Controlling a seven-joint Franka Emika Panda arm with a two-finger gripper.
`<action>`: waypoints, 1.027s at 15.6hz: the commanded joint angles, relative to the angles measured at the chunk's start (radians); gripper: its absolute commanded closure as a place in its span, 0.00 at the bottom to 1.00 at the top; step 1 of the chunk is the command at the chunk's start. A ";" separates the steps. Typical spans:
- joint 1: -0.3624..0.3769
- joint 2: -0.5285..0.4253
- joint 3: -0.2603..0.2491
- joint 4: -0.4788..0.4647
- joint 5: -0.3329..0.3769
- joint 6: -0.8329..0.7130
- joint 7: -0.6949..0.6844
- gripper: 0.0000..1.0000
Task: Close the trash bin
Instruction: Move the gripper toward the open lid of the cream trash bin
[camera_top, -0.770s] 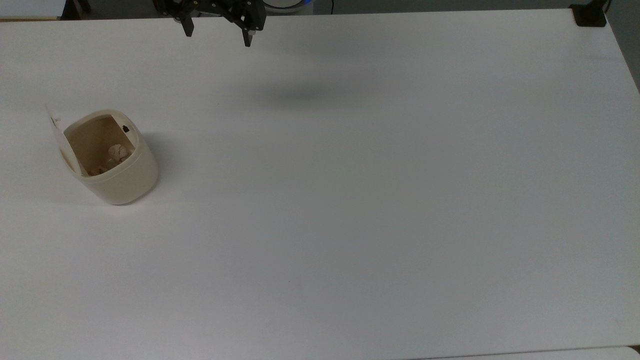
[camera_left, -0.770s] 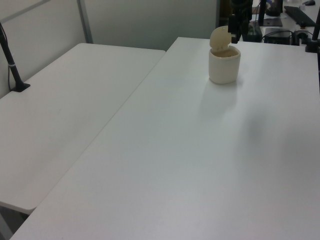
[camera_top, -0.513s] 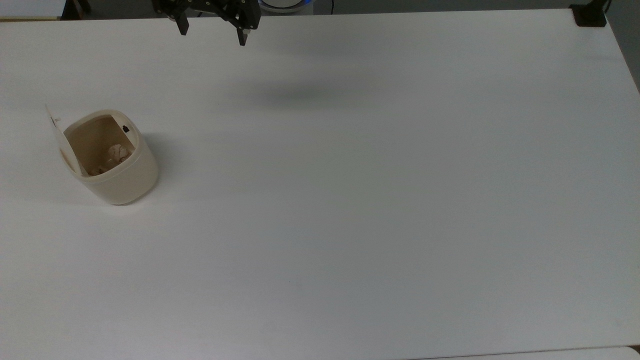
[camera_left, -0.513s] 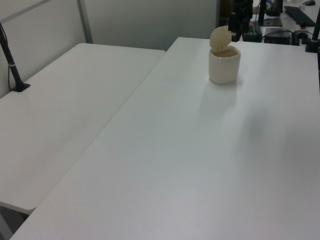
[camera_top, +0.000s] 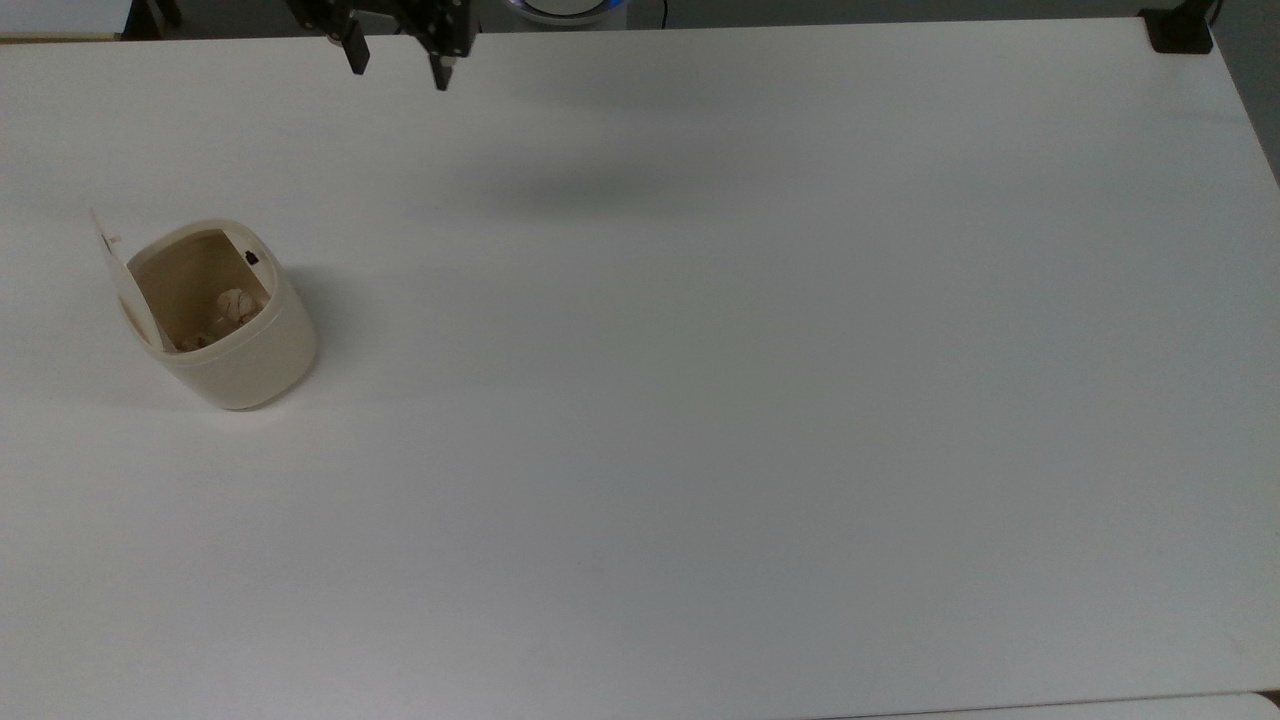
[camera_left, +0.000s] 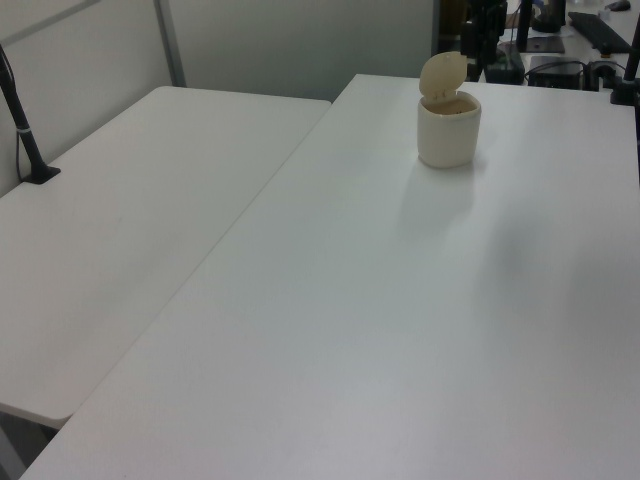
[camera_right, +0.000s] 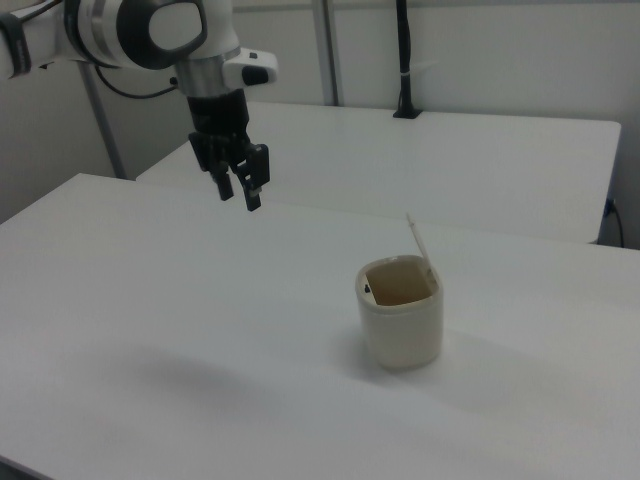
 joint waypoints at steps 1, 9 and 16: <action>-0.019 0.014 -0.062 0.016 0.059 0.143 0.005 0.93; -0.048 0.166 -0.189 0.087 0.061 0.525 0.209 0.98; -0.064 0.255 -0.241 0.085 0.058 0.747 0.278 1.00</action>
